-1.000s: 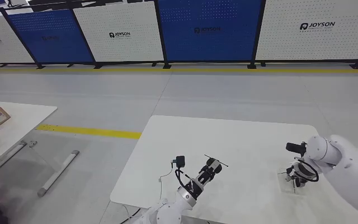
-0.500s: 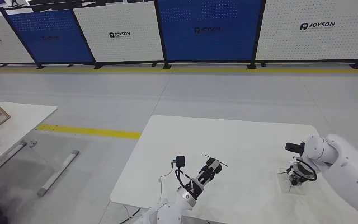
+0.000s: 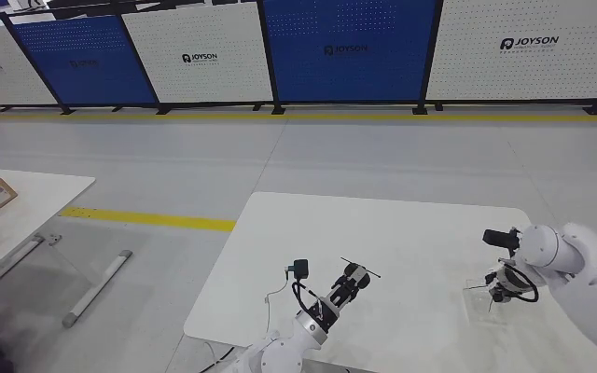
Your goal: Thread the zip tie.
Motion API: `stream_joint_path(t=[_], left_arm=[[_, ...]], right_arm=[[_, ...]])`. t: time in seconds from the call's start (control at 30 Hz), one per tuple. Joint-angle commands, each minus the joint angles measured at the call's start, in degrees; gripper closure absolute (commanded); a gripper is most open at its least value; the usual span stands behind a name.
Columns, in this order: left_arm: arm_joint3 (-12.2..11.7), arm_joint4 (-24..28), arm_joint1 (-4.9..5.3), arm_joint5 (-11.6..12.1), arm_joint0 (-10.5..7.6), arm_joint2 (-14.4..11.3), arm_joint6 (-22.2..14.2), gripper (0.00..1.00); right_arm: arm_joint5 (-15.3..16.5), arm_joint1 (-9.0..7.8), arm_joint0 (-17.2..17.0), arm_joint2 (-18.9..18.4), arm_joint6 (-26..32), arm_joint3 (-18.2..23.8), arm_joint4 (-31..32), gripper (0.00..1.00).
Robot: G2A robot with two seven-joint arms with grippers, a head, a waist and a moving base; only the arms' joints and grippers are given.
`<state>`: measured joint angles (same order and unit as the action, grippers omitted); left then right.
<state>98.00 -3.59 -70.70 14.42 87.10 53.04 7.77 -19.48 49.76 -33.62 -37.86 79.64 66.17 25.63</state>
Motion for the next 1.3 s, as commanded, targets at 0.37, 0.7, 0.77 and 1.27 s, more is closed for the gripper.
stream_joint_path(t=[0.37,0.7,0.77,1.27], left_arm=[[0.00,0.00,0.00,0.00,0.00,0.00,0.00,1.00],[0.00,0.00,0.00,0.00,0.00,0.00,0.00,1.00],[0.00,0.00,0.00,0.00,0.00,0.00,0.00,1.00],[0.00,0.00,0.00,0.00,0.00,0.00,0.00,1.00]], right_arm=[[0.00,-4.13,-6.94,-8.44,0.00,10.24,1.04,1.00],[0.00,-4.86,-10.80,-13.71,-8.77,12.36,-2.56,1.00],[0.00,-5.58,-13.66,-17.08,-12.35,15.23,-4.59,1.00],[0.20,-8.07,-29.81,-28.11,-22.06,32.76,-9.72,1.00]])
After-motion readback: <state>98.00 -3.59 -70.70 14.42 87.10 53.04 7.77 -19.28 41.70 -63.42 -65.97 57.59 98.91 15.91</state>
